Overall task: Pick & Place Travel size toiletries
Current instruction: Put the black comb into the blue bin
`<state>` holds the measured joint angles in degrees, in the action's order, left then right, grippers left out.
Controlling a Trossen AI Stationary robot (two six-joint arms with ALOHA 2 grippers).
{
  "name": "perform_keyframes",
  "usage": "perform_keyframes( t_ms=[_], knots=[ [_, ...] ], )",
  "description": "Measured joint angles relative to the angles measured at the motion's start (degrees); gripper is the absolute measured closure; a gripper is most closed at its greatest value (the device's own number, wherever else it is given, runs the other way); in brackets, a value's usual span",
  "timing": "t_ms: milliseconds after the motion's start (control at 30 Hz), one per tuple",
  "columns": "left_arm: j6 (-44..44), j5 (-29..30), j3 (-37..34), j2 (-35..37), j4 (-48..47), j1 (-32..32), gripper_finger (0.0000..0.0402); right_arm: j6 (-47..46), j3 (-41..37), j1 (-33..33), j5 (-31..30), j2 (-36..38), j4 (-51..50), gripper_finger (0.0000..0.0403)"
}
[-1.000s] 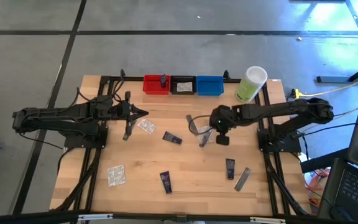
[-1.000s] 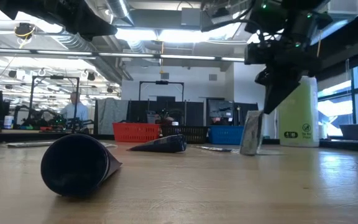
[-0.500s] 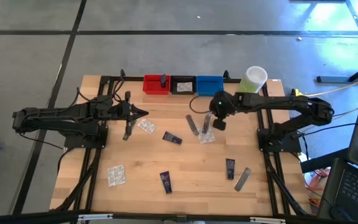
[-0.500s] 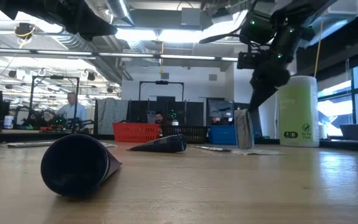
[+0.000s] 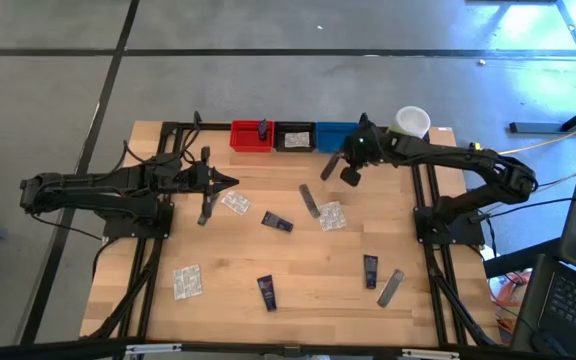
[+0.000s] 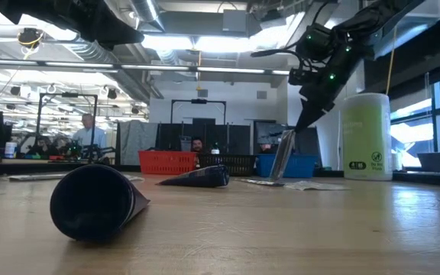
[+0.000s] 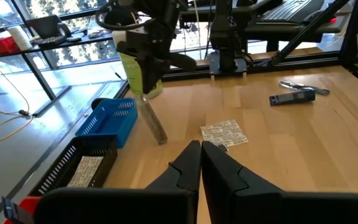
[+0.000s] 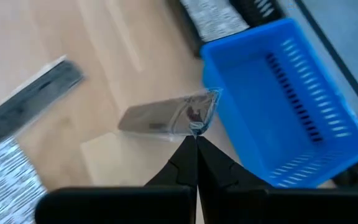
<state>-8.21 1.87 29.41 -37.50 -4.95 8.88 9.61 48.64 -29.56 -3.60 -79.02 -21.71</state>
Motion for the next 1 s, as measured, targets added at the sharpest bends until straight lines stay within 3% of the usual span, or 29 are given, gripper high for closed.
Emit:
perform_keyframes(
  t_ms=[433,1000],
  knots=[
    [0.0,0.0,0.0,0.0,0.0,0.0,0.0392,0.2,0.0,-6.5,1.3,0.0,7.3,0.0403],
    [0.0,0.0,0.0,0.0,0.0,0.0,0.0390,-1.5,0.0,-8.1,1.6,0.0,21.1,0.0403]
  ],
)
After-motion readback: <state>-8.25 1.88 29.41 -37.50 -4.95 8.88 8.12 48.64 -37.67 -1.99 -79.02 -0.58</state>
